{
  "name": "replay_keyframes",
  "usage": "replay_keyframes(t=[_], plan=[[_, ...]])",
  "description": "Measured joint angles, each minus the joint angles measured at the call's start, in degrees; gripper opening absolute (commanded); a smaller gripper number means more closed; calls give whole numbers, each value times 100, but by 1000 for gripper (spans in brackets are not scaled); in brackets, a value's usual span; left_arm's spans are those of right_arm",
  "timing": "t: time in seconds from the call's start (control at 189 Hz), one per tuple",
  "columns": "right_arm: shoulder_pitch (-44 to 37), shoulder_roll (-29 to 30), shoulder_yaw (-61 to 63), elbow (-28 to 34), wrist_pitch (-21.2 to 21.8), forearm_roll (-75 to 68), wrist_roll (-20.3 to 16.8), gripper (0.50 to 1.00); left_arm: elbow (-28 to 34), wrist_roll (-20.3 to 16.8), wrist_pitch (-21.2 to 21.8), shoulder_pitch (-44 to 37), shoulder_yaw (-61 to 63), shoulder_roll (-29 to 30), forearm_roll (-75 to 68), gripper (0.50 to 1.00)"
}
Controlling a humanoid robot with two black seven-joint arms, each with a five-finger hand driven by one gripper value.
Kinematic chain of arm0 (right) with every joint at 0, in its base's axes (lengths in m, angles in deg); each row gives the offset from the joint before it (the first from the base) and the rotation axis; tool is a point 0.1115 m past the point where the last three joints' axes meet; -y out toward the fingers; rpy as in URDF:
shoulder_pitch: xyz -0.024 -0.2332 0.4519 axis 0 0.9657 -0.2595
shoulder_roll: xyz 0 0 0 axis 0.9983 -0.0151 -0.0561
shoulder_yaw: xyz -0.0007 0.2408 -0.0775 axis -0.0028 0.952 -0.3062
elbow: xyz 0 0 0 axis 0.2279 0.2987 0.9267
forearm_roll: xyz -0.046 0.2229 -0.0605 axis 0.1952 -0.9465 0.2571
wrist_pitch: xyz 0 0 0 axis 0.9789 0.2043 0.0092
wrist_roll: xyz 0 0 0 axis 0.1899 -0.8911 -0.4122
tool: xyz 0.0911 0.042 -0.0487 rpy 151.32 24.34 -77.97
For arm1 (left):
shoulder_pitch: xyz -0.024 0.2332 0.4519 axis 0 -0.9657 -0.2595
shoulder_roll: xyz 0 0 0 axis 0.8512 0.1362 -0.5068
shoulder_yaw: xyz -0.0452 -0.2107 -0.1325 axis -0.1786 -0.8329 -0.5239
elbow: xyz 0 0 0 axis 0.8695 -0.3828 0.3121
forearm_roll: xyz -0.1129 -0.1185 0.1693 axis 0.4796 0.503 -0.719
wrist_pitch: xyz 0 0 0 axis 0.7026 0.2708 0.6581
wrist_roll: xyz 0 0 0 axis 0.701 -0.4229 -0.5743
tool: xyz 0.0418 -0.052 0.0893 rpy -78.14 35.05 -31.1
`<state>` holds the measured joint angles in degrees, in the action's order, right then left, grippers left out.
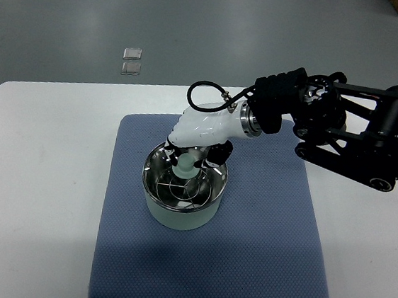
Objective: Open lid and place right of pot
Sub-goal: 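Close the right hand fingers around the mint-green lid knob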
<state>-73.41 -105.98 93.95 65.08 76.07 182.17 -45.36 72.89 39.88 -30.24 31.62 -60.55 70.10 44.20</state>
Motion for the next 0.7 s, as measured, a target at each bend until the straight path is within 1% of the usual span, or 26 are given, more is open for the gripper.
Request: replay_keyframes(t=[0.011,0.699], plan=[[1,2,0,0,0,1,0,500,0,0,0,-1,0,0,0,1000],[-13,12,17,-1,-8,-37,-77,500,0,0,0,2,0,0,0,1000]])
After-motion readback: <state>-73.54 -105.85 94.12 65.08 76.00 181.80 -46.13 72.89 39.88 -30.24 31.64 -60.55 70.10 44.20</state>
